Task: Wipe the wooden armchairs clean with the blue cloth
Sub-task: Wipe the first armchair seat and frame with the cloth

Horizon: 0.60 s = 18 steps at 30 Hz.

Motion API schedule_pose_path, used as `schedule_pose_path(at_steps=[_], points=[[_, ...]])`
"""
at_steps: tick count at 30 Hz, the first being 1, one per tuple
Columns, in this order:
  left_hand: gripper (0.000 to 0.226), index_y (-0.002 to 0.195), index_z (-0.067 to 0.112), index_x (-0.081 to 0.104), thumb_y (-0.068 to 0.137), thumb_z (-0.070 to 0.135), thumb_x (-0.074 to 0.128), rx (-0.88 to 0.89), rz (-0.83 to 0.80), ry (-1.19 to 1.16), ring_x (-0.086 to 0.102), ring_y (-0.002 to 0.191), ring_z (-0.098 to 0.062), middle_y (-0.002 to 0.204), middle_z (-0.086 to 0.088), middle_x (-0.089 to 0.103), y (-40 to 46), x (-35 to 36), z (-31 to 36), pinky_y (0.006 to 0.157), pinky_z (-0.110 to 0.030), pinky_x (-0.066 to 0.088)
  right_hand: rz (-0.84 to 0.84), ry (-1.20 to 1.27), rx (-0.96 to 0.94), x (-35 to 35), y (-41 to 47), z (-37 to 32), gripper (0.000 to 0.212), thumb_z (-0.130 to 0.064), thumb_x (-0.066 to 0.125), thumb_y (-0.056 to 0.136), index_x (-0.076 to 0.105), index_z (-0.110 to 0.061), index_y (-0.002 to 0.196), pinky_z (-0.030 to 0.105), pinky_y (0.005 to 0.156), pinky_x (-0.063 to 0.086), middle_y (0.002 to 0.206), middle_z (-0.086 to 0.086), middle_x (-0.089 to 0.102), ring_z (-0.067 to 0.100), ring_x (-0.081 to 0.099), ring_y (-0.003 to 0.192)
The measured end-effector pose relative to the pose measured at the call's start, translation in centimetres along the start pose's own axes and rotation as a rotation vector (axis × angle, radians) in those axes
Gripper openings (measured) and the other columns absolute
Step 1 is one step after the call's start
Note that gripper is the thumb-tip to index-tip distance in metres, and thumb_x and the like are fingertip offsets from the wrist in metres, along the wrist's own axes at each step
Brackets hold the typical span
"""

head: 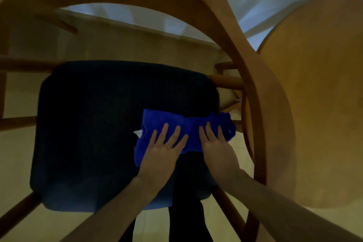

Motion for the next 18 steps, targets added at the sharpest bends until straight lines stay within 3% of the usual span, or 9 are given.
schedule_pose_path(at_steps=[4, 7, 10, 12, 15, 16, 18], points=[[0.072, 0.152, 0.034, -0.003, 0.098, 0.010, 0.038, 0.077, -0.014, -0.014, -0.009, 0.148, -0.031, 0.162, 0.000, -0.005, -0.6, 0.5, 0.3, 0.120, -0.049, 0.000, -0.073, -0.037, -0.024, 1.3, -1.8, -0.3, 0.068, -0.015, 0.036, 0.104, -0.007, -0.004, 0.154, 0.046, 0.121, 0.005, 0.162, 0.022, 0.000, 0.042, 0.007, 0.148], [0.069, 0.152, 0.033, 0.015, 0.096, 0.003, 0.040, 0.116, 0.050, -0.188, 0.012, 0.148, -0.025, 0.161, 0.001, 0.013, 0.2, -2.7, -0.1, 0.120, -0.039, 0.014, 0.017, 0.119, 0.006, -1.6, -1.4, 0.5, 0.072, -0.010, 0.046, 0.100, 0.002, -0.007, 0.156, 0.041, 0.121, 0.007, 0.163, 0.016, 0.013, 0.035, 0.011, 0.149], [0.057, 0.139, 0.017, 0.049, 0.088, -0.007, 0.046, 0.134, 0.175, -0.438, 0.051, 0.124, -0.028, 0.140, -0.010, 0.052, 1.6, -8.7, -1.5, 0.107, -0.041, 0.038, 0.249, 0.363, 0.056, -7.6, 0.0, 1.9, 0.059, -0.005, 0.054, 0.094, 0.033, -0.012, 0.149, 0.031, 0.113, 0.033, 0.141, 0.007, 0.048, 0.022, 0.043, 0.132], [0.051, 0.130, 0.009, 0.058, 0.084, -0.009, 0.049, 0.125, 0.315, -0.490, 0.059, 0.111, -0.028, 0.125, -0.013, 0.062, 2.8, -13.4, -3.0, 0.101, -0.042, 0.044, 0.372, 0.371, 0.040, -11.8, 1.3, 2.3, 0.053, -0.003, 0.055, 0.091, 0.042, -0.015, 0.142, 0.032, 0.106, 0.039, 0.131, 0.004, 0.054, 0.020, 0.049, 0.125], [0.050, 0.132, 0.007, 0.055, 0.084, -0.009, 0.049, 0.094, 0.518, -0.421, 0.055, 0.118, -0.028, 0.128, -0.014, 0.059, 4.8, -19.0, -4.7, 0.107, -0.035, 0.036, 0.623, 0.154, -0.043, -17.8, 3.3, 2.2, 0.060, -0.002, 0.050, 0.088, 0.039, -0.013, 0.146, 0.047, 0.113, 0.032, 0.148, 0.010, 0.043, 0.031, 0.035, 0.140], [0.052, 0.134, 0.007, 0.052, 0.085, -0.009, 0.048, 0.087, 0.523, -0.386, 0.050, 0.124, -0.030, 0.134, -0.016, 0.055, 5.7, -19.7, -4.9, 0.110, -0.037, 0.032, 0.658, 0.076, -0.069, -18.9, 4.0, 2.1, 0.061, -0.003, 0.046, 0.091, 0.035, -0.014, 0.150, 0.050, 0.115, 0.027, 0.155, 0.013, 0.034, 0.036, 0.027, 0.144], [0.059, 0.143, 0.012, 0.043, 0.087, -0.007, 0.046, 0.070, 0.399, -0.275, 0.031, 0.139, -0.035, 0.148, -0.014, 0.041, 7.7, -18.6, -5.3, 0.116, -0.047, 0.022, 0.574, -0.039, -0.118, -18.7, 6.4, 2.3, 0.062, -0.006, 0.043, 0.097, 0.025, -0.020, 0.155, 0.050, 0.118, 0.017, 0.164, 0.012, 0.013, 0.037, 0.011, 0.149]])
Point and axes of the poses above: each hand's wrist, its own y-axis towards the middle knuckle, its own x-axis out of the palm, z = x × y, the point moved 10 cm from there along y, towards the middle knuckle
